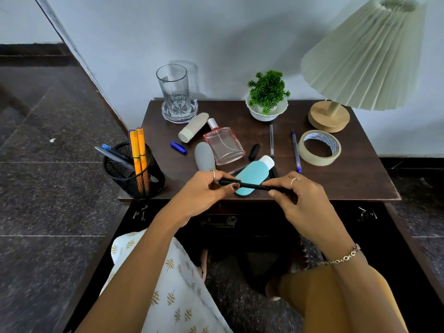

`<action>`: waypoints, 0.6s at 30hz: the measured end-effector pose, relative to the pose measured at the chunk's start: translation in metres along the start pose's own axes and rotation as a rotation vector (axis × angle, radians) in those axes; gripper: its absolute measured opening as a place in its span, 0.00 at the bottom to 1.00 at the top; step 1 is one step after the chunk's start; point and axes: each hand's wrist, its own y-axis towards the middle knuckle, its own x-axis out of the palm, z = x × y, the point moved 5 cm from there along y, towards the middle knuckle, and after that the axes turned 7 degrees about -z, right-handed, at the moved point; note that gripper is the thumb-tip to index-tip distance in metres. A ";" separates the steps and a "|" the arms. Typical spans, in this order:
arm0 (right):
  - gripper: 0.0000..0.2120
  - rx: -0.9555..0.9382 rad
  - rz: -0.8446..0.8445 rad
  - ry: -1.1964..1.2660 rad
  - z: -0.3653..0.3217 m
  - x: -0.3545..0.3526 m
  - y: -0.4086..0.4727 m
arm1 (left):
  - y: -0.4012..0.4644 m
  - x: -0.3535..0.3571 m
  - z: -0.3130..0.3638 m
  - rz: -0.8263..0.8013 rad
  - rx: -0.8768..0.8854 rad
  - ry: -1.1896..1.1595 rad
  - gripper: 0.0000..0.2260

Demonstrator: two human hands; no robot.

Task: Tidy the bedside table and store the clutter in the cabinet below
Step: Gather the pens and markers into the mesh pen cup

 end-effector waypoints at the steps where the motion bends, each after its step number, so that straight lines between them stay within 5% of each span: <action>1: 0.13 -0.001 -0.009 0.002 0.000 0.001 0.000 | 0.001 0.002 0.000 -0.009 -0.001 0.009 0.08; 6: 0.12 0.011 0.007 0.039 -0.001 0.005 0.001 | 0.006 0.005 -0.005 -0.003 -0.041 -0.228 0.13; 18: 0.08 -0.010 0.042 -0.013 -0.008 0.017 0.002 | 0.011 0.013 -0.012 0.111 -0.033 -0.257 0.14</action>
